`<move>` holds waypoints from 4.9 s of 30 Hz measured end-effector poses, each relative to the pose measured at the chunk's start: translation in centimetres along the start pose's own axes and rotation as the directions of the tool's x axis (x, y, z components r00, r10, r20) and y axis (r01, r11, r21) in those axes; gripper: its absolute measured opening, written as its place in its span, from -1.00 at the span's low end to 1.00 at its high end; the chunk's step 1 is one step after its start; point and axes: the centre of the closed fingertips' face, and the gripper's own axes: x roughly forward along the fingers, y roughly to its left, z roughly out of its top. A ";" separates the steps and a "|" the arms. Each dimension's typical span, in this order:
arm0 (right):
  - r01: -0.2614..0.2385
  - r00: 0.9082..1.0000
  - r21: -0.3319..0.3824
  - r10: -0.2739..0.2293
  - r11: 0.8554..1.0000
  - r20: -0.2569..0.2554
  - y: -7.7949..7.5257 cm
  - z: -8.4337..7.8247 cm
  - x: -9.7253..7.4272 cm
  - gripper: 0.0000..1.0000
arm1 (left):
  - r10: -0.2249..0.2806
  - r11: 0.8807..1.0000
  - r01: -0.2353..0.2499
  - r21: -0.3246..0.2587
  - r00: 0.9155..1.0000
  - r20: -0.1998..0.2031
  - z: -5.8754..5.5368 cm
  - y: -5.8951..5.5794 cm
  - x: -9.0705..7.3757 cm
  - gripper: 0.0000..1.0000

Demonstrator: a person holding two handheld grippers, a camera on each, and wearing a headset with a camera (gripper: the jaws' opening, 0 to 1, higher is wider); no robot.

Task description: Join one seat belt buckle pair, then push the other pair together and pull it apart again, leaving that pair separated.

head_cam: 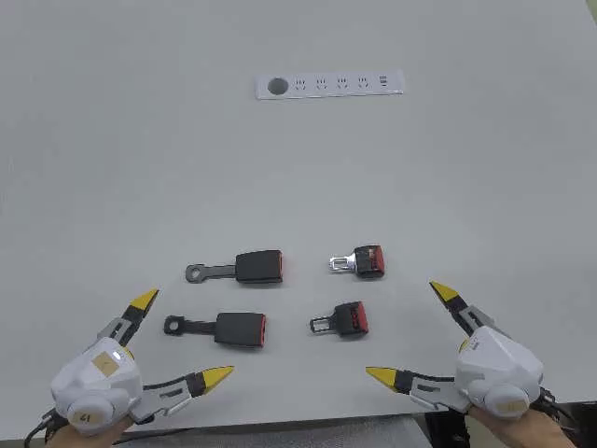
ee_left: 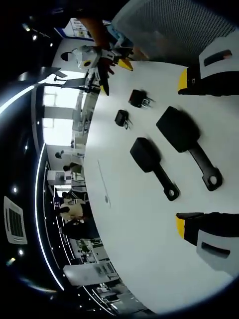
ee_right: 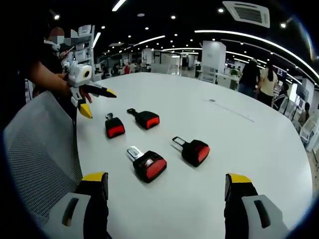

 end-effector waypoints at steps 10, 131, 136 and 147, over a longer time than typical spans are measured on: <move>0.002 1.000 -0.003 -0.002 1.000 -0.001 -0.2 0.0 -0.1 0.98 | -0.003 1.000 0.003 0.009 1.000 -0.001 0.1 0.0 0.0 0.96; -0.416 0.906 -0.348 0.349 0.840 -0.241 1.6 0.4 2.6 -0.02 | -0.343 0.802 0.474 0.363 0.863 -0.370 -1.4 -3.5 3.1 -0.04; -0.463 0.882 -0.365 0.381 0.808 -0.275 2.0 0.3 3.1 -0.10 | -0.365 0.767 0.523 0.373 0.833 -0.416 -1.3 -4.2 3.5 -0.11; -0.548 0.831 -0.387 0.431 0.741 -0.351 2.9 -0.6 4.2 -0.20 | -0.380 0.710 0.588 0.387 0.783 -0.493 -1.9 -4.7 4.2 -0.24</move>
